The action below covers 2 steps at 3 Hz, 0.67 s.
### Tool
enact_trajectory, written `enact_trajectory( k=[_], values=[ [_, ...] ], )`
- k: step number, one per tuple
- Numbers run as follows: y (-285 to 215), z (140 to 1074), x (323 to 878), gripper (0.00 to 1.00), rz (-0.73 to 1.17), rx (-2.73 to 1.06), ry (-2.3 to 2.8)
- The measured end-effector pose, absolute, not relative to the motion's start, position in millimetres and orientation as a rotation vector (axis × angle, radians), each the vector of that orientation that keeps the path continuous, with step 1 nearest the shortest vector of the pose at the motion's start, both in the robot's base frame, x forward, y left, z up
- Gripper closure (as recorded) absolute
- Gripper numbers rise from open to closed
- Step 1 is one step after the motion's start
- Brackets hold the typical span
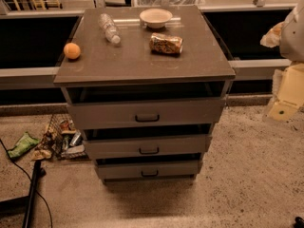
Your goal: Open bottom drawer
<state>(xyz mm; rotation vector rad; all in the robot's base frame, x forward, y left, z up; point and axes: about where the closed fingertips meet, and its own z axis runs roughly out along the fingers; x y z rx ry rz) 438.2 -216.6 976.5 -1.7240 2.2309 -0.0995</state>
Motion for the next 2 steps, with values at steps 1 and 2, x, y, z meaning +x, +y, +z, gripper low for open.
enact_trajectory(
  k=[1,2],
  values=[
    [-217,976,438,0.0,-0.099,-1.724,2.231],
    [-216,954,442,0.0,-0.093,-1.72,2.256]
  ],
)
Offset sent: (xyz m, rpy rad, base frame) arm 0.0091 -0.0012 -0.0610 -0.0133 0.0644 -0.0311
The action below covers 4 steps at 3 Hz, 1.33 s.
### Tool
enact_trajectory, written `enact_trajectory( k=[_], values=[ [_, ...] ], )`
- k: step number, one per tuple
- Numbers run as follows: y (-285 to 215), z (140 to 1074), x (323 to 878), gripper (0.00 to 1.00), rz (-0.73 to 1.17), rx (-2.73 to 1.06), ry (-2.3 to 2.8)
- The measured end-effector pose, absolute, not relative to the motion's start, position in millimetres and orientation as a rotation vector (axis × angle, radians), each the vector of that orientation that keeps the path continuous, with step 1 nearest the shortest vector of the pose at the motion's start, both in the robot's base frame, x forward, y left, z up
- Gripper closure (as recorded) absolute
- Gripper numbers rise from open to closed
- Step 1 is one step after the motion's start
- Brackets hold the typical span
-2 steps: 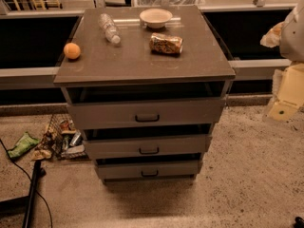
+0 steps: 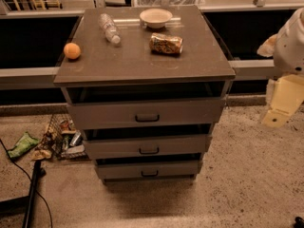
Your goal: Open bottom drawer
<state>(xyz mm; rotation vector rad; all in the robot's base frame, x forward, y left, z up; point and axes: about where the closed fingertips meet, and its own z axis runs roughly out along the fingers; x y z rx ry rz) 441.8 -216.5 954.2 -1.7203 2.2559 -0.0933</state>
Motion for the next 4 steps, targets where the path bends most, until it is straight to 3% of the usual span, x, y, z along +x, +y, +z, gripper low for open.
enact_trajectory(
  k=[3,4],
  values=[
    [-164,770,452,0.0,0.202,-1.833,2.093],
    [-164,770,452,0.0,0.202,-1.833,2.093]
  ],
)
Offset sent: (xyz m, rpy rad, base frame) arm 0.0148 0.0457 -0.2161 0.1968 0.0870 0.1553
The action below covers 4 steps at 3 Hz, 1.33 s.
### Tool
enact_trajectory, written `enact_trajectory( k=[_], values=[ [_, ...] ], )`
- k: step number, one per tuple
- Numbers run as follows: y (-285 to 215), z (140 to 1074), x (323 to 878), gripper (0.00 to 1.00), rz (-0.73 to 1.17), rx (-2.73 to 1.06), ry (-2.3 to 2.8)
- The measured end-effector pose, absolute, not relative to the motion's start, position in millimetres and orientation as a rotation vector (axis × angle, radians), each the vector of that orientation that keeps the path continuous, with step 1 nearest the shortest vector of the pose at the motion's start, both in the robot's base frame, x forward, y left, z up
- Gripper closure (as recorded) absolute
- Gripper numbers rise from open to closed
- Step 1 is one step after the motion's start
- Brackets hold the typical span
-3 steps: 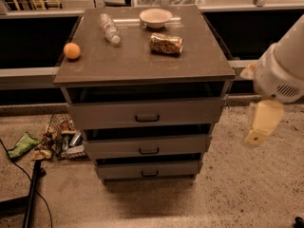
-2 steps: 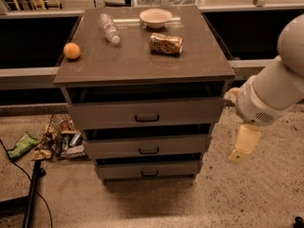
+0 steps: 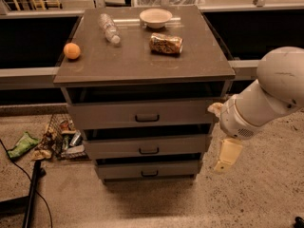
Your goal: Open bottom drawer
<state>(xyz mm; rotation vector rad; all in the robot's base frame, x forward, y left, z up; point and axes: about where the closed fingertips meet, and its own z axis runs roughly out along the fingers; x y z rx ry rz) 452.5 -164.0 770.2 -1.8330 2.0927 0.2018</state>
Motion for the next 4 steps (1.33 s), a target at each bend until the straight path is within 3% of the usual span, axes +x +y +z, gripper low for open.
enact_trajectory(
  k=[4],
  values=[
    [-109,550,466,0.0,0.423,-2.005,1.915]
  ],
)
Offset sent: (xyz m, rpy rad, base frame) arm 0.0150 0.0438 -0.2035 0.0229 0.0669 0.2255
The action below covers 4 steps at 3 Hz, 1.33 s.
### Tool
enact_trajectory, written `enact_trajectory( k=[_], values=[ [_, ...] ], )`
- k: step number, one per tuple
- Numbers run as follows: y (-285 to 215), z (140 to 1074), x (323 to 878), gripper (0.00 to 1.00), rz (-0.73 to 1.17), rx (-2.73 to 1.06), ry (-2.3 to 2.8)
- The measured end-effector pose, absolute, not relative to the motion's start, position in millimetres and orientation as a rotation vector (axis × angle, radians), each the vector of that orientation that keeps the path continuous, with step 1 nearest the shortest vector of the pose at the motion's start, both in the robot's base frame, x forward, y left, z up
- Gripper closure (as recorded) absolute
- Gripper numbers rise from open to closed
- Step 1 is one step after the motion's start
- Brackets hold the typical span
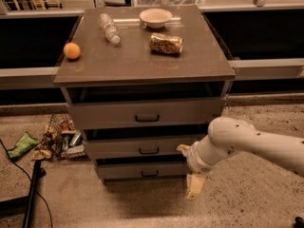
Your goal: Open bottom drawer
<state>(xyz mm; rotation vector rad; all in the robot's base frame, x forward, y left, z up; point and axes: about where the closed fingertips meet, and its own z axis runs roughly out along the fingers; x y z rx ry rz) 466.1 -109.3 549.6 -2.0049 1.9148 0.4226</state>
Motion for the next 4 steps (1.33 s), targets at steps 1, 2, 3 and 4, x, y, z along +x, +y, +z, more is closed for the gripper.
enact_trajectory(
  k=[1,2,3,4],
  values=[
    [-94,507,466,0.0,0.558,-1.969,1.89],
    [-94,507,466,0.0,0.558,-1.969,1.89],
    [-96,473,474,0.0,0.607,-1.932,1.866],
    [-95,407,491,0.0,0.628,-1.911,1.8]
  ],
)
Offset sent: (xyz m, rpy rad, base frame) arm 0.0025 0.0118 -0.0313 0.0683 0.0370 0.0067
